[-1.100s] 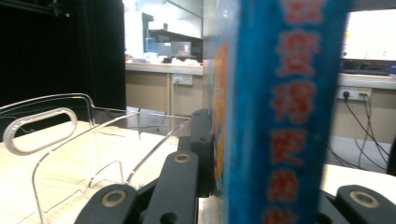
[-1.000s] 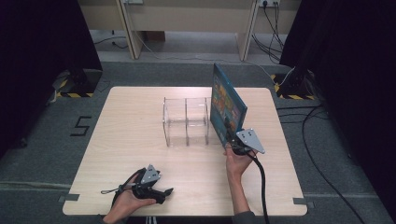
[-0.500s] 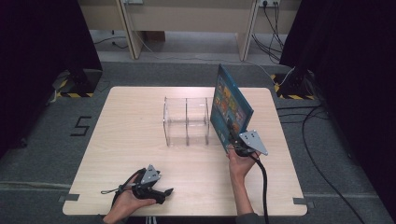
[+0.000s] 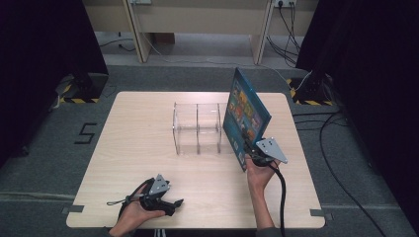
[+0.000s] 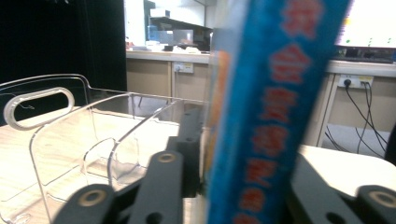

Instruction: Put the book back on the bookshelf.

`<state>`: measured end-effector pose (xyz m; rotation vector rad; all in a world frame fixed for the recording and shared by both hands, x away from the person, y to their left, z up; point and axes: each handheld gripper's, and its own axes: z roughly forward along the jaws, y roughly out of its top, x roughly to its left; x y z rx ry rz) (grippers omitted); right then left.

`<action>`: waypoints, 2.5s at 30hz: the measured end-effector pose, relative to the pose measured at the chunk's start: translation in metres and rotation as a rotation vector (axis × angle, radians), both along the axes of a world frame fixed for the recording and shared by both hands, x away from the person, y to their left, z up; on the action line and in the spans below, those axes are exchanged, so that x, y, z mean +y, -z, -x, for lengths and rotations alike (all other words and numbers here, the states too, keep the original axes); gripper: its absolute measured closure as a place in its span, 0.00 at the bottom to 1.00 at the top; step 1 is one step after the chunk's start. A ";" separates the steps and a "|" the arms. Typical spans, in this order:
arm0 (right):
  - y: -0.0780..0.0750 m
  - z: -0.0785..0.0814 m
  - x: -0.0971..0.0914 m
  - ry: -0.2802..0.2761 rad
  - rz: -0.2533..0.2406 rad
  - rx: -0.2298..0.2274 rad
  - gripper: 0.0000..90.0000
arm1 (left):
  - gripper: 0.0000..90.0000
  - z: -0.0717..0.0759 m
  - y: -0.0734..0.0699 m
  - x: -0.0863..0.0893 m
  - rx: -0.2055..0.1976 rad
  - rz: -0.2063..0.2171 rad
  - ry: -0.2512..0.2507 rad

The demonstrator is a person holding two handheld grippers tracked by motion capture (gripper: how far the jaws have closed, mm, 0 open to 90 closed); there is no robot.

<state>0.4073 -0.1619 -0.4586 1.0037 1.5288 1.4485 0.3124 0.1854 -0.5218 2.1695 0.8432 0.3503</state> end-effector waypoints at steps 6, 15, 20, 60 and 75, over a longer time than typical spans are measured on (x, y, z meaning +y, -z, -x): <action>-0.002 0.002 -0.007 -0.020 -0.007 0.022 0.72 | 0.15 0.000 0.000 0.000 0.001 0.001 0.001; -0.007 0.016 -0.006 -0.096 0.003 0.084 0.59 | 0.15 0.000 0.000 0.000 -0.003 0.003 0.001; -0.010 0.030 -0.012 -0.113 -0.006 0.093 0.57 | 0.15 0.000 0.000 0.000 -0.003 0.004 0.002; -0.003 0.093 -0.039 -0.129 0.023 0.151 0.52 | 0.15 0.000 0.000 0.000 -0.003 0.003 0.002; 0.002 0.107 -0.042 -0.141 0.038 0.184 0.47 | 0.15 0.000 0.000 0.000 -0.004 0.003 0.002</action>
